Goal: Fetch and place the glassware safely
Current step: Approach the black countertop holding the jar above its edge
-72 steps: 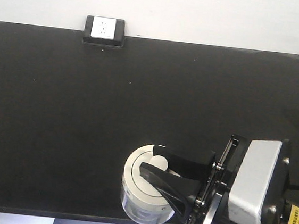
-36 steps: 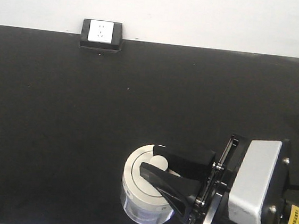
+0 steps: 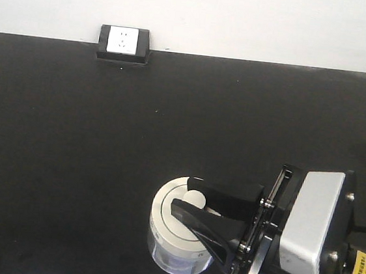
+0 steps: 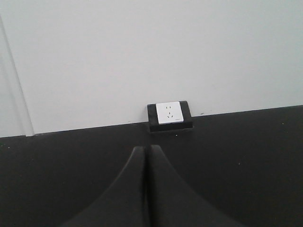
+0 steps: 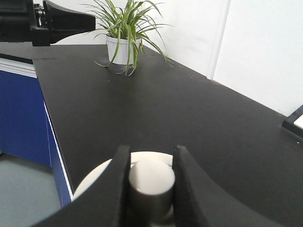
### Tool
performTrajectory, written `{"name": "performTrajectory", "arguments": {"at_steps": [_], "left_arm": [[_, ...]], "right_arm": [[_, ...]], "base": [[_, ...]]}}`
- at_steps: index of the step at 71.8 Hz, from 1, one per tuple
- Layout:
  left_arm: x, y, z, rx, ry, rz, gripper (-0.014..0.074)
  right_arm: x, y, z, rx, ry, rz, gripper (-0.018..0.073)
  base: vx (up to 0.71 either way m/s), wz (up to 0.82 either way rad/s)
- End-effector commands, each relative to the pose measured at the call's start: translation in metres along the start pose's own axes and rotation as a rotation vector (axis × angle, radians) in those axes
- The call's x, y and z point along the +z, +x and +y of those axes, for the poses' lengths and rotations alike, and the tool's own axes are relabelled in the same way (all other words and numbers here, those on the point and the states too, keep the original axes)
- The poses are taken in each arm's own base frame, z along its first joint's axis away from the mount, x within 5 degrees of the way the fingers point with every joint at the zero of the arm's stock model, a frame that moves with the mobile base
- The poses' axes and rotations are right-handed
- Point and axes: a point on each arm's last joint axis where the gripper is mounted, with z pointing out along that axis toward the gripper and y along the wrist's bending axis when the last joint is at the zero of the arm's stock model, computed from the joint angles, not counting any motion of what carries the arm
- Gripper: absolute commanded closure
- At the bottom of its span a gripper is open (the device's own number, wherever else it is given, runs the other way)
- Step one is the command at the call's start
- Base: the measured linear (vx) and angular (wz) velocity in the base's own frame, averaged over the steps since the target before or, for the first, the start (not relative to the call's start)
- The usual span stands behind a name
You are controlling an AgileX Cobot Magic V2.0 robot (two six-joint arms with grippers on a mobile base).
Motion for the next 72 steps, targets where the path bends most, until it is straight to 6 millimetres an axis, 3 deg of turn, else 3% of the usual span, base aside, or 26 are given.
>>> {"name": "performTrajectory", "arguments": {"at_steps": [1, 72], "left_arm": [[-0.0009, -0.0155, 0.0003, -0.014, 0.003, -0.097, 0.0603], [-0.0009, -0.0155, 0.0003, -0.014, 0.003, -0.097, 0.0603]], "right_arm": [[-0.0019, -0.0203, 0.0015, 0.002, -0.027, -0.12, 0.0563], [-0.0019, -0.0204, 0.0016, 0.002, -0.027, -0.12, 0.0563]], "base": [[0.01, 0.0], [0.0, 0.0]]}}
